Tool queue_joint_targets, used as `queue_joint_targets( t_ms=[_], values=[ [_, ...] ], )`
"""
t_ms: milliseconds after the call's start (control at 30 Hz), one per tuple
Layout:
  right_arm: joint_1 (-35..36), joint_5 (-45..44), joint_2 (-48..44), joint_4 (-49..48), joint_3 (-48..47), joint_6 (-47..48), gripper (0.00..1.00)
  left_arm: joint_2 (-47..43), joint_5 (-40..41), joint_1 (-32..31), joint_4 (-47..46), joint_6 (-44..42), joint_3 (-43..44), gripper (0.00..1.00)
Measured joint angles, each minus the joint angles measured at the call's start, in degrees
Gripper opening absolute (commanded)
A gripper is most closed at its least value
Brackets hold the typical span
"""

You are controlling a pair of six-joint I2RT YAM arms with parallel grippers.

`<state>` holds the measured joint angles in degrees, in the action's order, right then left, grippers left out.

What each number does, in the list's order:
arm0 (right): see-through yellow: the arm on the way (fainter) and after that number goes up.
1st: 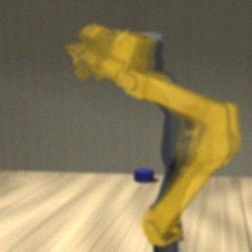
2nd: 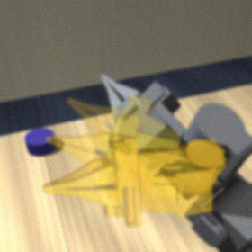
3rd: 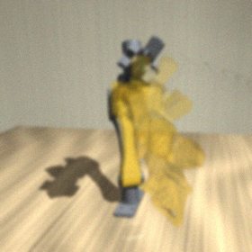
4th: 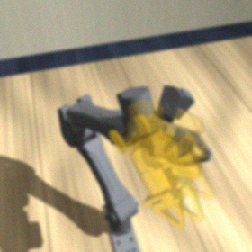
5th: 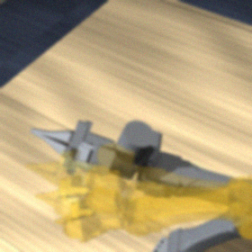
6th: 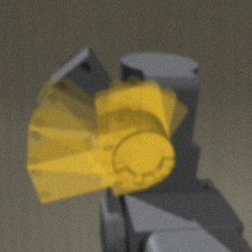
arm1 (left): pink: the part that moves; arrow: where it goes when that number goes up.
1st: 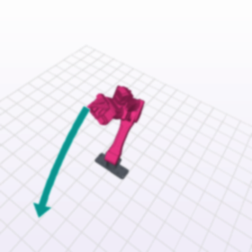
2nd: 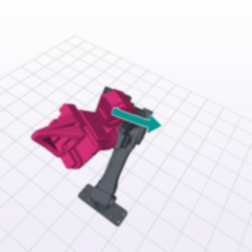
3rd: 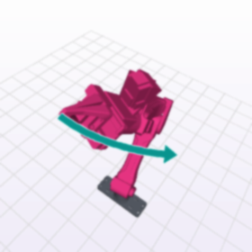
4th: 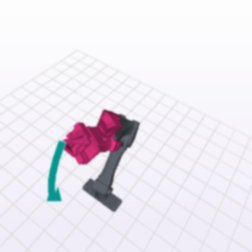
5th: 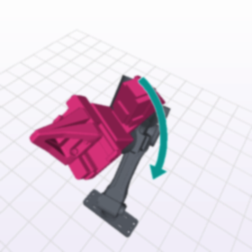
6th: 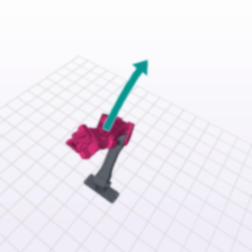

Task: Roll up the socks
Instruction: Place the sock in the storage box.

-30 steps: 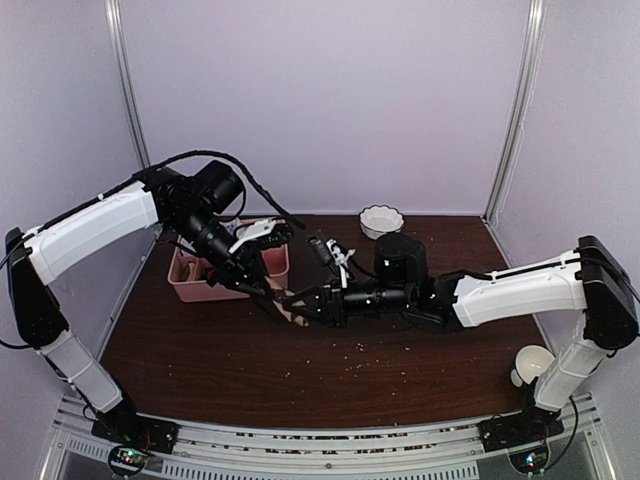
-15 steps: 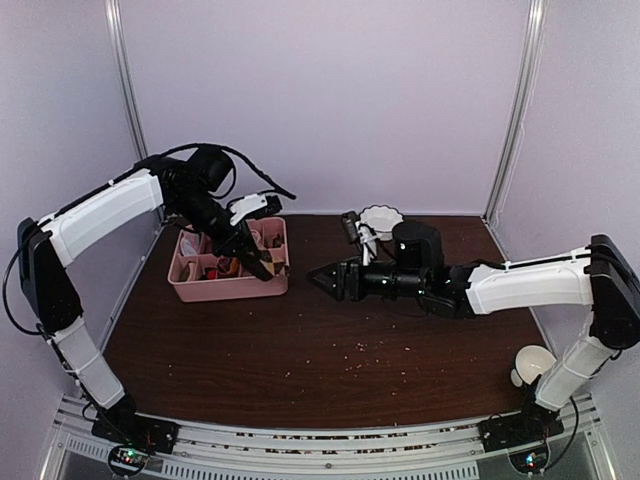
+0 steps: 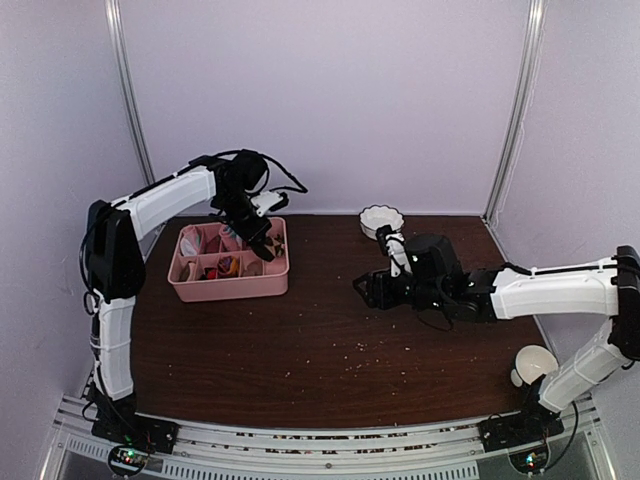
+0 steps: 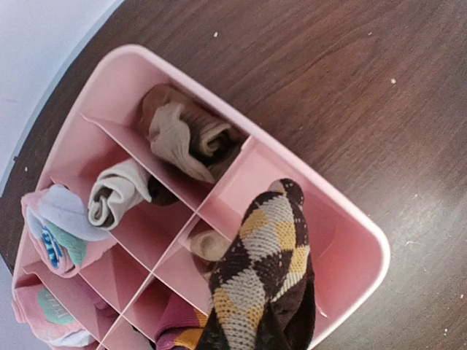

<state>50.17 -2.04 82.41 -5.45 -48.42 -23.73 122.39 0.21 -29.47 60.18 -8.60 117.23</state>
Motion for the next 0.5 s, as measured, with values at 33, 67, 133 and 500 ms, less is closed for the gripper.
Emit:
queue_joint_targets(
  t_ms=[33, 67, 133, 500],
  values=[
    [0.0, -0.3, -0.2, 0.2, 0.5, 0.0, 0.66, 0.7, 1.3, -0.2, 0.5, 0.6, 0.2, 0.00],
    [0.0, -0.6, -0.5, 0.6, 1.0, 0.0, 0.66, 1.4, 2.4, -0.4, 1.0, 1.2, 0.5, 0.00],
    [0.0, -1.0, -0.9, 1.0, 1.4, 0.0, 0.66, 2.1, 4.3, -1.2, 1.5, 2.0, 0.5, 0.00],
    [0.0, -1.2, -2.9, 0.6, 2.9, -0.2, 0.66, 5.3, 13.2, -6.8, 2.9, 3.0, 2.6, 0.00]
  ],
)
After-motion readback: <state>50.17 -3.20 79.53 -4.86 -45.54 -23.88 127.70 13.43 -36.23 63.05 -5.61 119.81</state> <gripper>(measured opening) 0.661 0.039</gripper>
